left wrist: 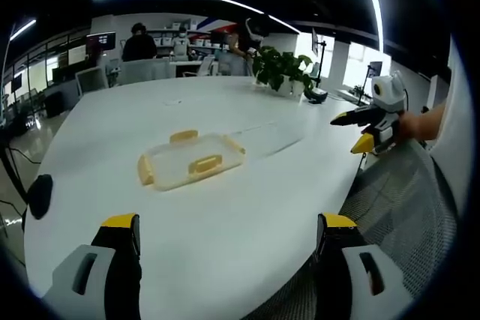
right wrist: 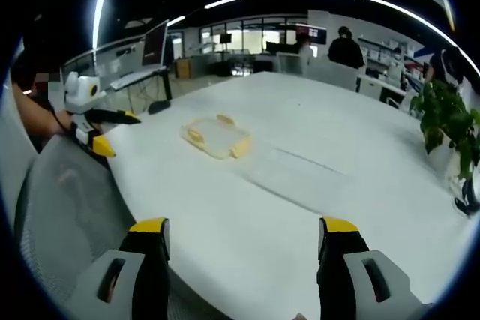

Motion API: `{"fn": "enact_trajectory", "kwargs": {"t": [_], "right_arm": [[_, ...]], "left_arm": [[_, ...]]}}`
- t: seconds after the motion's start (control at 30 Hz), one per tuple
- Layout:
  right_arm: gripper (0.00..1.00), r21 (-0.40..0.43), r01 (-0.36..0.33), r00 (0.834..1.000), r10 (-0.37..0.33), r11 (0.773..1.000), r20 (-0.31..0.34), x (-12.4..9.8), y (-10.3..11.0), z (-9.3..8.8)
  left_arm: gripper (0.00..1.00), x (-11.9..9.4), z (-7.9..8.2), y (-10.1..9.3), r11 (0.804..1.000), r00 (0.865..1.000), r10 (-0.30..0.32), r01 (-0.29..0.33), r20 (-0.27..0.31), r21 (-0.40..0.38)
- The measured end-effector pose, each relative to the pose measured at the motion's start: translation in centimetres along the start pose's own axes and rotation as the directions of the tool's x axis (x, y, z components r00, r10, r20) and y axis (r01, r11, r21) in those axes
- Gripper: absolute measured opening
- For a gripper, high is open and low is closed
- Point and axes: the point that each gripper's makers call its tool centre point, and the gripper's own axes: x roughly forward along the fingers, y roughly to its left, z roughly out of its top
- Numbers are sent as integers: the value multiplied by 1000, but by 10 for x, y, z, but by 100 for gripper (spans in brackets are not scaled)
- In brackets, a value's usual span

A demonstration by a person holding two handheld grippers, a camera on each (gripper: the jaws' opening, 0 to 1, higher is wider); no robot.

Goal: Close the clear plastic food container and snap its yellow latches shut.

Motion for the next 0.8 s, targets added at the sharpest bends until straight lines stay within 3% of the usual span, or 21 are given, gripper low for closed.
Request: {"fn": "enact_trajectory", "kwargs": {"t": [0.8], "right_arm": [[81,0,22,1000,-22,1000,-4,-1,-5,0]], "left_arm": [[99,0,1,1,1000,1000,6,-6,0,10]]}}
